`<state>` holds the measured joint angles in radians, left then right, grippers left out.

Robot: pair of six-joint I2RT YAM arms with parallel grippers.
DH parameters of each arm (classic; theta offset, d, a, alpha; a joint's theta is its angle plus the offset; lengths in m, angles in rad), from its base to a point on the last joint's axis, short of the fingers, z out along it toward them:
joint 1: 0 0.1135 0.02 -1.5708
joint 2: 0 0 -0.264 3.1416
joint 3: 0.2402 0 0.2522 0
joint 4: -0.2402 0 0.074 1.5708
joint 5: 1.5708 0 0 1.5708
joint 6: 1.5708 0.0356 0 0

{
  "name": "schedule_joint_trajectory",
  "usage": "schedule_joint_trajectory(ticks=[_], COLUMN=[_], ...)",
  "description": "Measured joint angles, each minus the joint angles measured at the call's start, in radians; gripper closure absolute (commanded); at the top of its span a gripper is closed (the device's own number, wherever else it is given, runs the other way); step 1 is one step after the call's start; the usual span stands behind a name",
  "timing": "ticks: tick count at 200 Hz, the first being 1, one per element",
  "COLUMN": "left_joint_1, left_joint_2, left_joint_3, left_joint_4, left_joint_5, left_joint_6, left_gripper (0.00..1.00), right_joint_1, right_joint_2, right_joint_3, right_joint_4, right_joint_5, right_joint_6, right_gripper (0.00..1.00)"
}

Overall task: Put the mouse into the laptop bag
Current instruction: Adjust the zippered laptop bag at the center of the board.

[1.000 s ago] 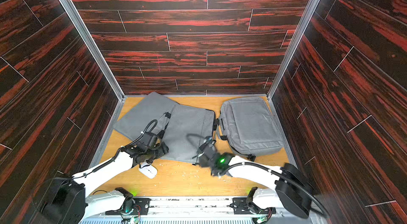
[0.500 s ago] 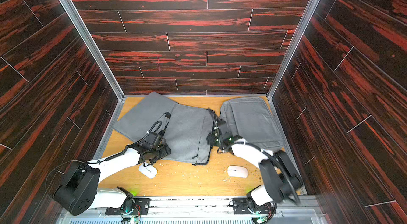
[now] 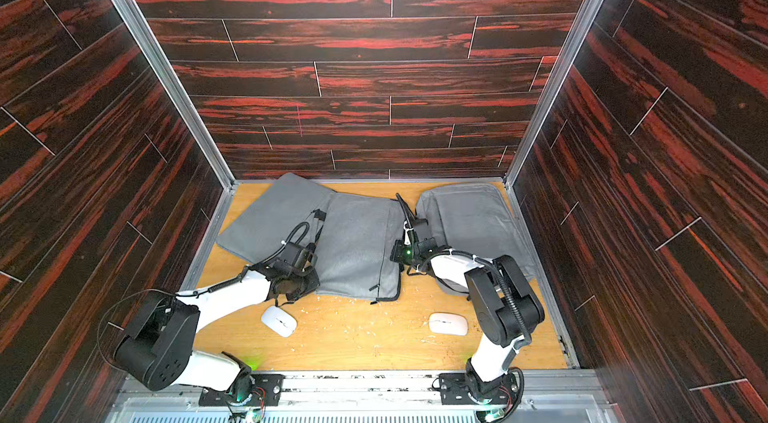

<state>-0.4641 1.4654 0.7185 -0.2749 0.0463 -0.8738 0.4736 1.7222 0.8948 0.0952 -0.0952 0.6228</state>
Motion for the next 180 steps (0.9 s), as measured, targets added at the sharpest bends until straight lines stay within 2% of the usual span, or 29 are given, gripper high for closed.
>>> schedule_joint_trajectory(ticks=[38, 63, 83, 104, 126, 147, 165, 180], left_joint_1=[0.007, 0.048, 0.123, 0.239, 0.344, 0.39, 0.406, 0.416], left_joint_2=[-0.023, -0.07, -0.115, -0.121, -0.058, 0.032, 0.101, 0.14], left_joint_3=[0.137, 0.241, 0.28, 0.294, 0.31, 0.333, 0.351, 0.353], left_joint_4=[-0.17, -0.233, -0.232, -0.233, -0.242, -0.241, -0.231, -0.208], left_joint_5=[-0.043, -0.086, -0.082, -0.043, -0.011, -0.001, 0.014, 0.012], left_joint_6=[0.046, 0.092, 0.126, 0.15, 0.168, 0.181, 0.19, 0.195], left_gripper=[1.0, 1.0, 1.0, 1.0, 1.0, 1.0, 1.0, 0.98], right_joint_1=[-0.002, 0.004, 0.042, 0.126, 0.208, 0.243, 0.246, 0.246], right_joint_2=[-0.046, -0.105, -0.121, -0.121, -0.105, -0.066, -0.027, -0.009], right_joint_3=[0.0, -0.003, -0.003, -0.002, 0.016, 0.033, 0.034, 0.031], right_joint_4=[-0.006, -0.013, -0.007, 0.023, 0.056, 0.093, 0.122, 0.129], right_joint_5=[-0.003, -0.008, -0.011, -0.006, 0.004, 0.009, 0.008, -0.002], right_joint_6=[0.011, 0.03, 0.047, 0.064, 0.083, 0.101, 0.117, 0.129], right_gripper=[1.0, 1.0, 1.0, 1.0, 1.0, 1.0, 0.86, 0.67])
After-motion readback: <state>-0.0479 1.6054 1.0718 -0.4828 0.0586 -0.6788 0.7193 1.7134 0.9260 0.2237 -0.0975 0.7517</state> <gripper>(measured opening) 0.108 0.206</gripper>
